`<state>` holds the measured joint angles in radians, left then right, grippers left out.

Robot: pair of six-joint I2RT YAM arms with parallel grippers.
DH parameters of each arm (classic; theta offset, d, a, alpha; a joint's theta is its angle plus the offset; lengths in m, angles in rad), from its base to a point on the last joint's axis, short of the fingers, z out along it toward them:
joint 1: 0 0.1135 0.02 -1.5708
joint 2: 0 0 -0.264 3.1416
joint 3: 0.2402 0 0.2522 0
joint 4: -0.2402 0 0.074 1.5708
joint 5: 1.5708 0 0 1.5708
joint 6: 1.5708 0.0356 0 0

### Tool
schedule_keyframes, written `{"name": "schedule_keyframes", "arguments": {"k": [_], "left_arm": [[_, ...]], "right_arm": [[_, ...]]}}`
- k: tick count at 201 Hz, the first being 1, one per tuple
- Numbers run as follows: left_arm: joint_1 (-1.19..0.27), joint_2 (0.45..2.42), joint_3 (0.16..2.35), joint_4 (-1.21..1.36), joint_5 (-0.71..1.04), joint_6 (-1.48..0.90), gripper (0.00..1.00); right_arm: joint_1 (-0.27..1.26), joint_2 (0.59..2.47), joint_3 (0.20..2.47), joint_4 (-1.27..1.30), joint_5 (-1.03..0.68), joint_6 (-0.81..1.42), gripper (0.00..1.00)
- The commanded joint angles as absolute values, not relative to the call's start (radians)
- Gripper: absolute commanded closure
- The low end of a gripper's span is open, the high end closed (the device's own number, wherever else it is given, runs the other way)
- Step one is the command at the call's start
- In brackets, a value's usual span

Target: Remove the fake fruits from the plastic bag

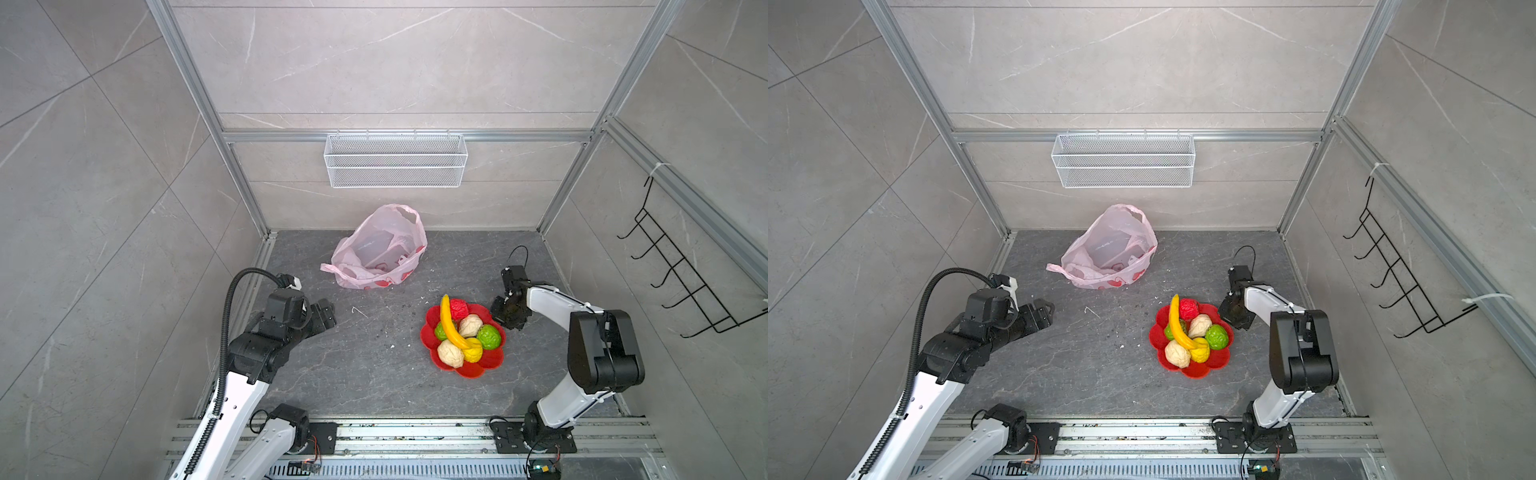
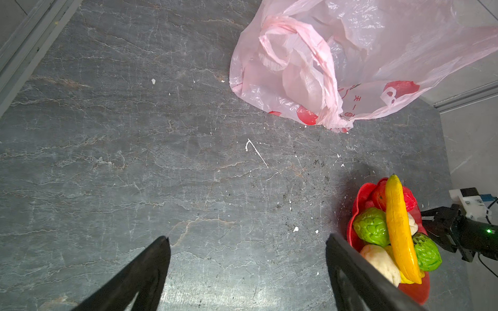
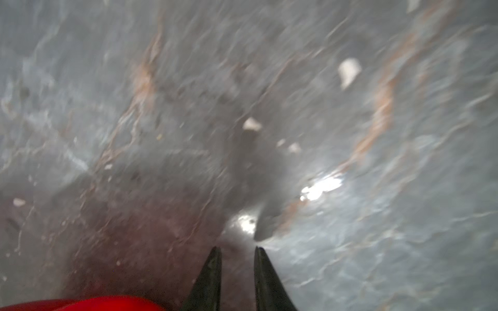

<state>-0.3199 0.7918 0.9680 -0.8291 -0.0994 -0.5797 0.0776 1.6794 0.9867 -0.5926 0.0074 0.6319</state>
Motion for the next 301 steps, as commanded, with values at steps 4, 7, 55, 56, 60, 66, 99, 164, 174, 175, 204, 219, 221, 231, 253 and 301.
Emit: {"name": "schedule_keyframes", "arguments": {"k": [4, 7, 55, 56, 60, 66, 99, 164, 174, 175, 204, 219, 221, 231, 253, 301], "left_arm": [[-0.315, 0.776, 0.955, -0.78, -0.088, -0.592, 0.08], [-0.316, 0.776, 0.954, -0.78, -0.086, -0.593, 0.08], [-0.315, 0.773, 0.925, -0.731, -0.06, -0.604, 0.08], [-0.315, 0.774, 0.925, -0.731, -0.06, -0.603, 0.08], [-0.316, 0.775, 0.924, -0.727, -0.058, -0.603, 0.08], [-0.315, 0.777, 0.922, -0.721, -0.055, -0.603, 0.08], [-0.316, 0.789, 0.891, -0.68, -0.09, -0.616, 0.03], [-0.309, 0.913, 0.839, -0.535, -0.346, -0.65, 0.0], [-0.308, 0.936, 0.829, -0.503, -0.408, -0.645, 0.0], [-0.308, 0.937, 0.828, -0.5, -0.417, -0.645, 0.0], [-0.299, 0.995, 0.801, -0.434, -0.657, -0.601, 0.0], [-0.281, 1.019, 0.778, -0.385, -0.769, -0.56, 0.0], [-0.277, 1.023, 0.773, -0.375, -0.779, -0.546, 0.0], [-0.256, 1.039, 0.745, -0.296, -0.797, -0.467, 0.0], [-0.192, 1.082, 0.669, -0.097, -0.783, -0.314, 0.0], [-0.109, 1.261, 0.536, 0.314, -0.659, -0.142, 0.0]], "right_arm": [[0.157, 1.672, 0.976, -0.594, 0.006, 0.723, 0.75], [0.163, 1.673, 0.974, -0.595, 0.006, 0.729, 0.75], [0.325, 1.674, 0.978, -0.584, 0.046, 0.834, 0.75], [0.328, 1.675, 0.979, -0.584, 0.047, 0.835, 0.75], [0.336, 1.676, 0.981, -0.587, 0.047, 0.837, 0.75], [0.345, 1.675, 0.986, -0.589, 0.05, 0.842, 0.75], [0.369, 1.657, 1.007, -0.624, 0.111, 0.845, 0.74], [0.222, 1.439, 0.982, -0.602, 0.212, 0.665, 0.09], [0.176, 1.409, 0.97, -0.575, 0.196, 0.633, 0.01], [0.17, 1.406, 0.969, -0.572, 0.195, 0.63, 0.01], [0.053, 1.349, 0.927, -0.477, 0.165, 0.549, 0.01], [0.044, 1.312, 0.878, -0.378, 0.194, 0.493, 0.01], [0.044, 1.309, 0.873, -0.367, 0.197, 0.485, 0.01], [0.044, 1.292, 0.836, -0.295, 0.2, 0.43, 0.01], [0.044, 1.259, 0.742, -0.126, 0.223, 0.357, 0.01], [0.045, 1.223, 0.578, 0.165, 0.297, 0.217, 0.01]]}}
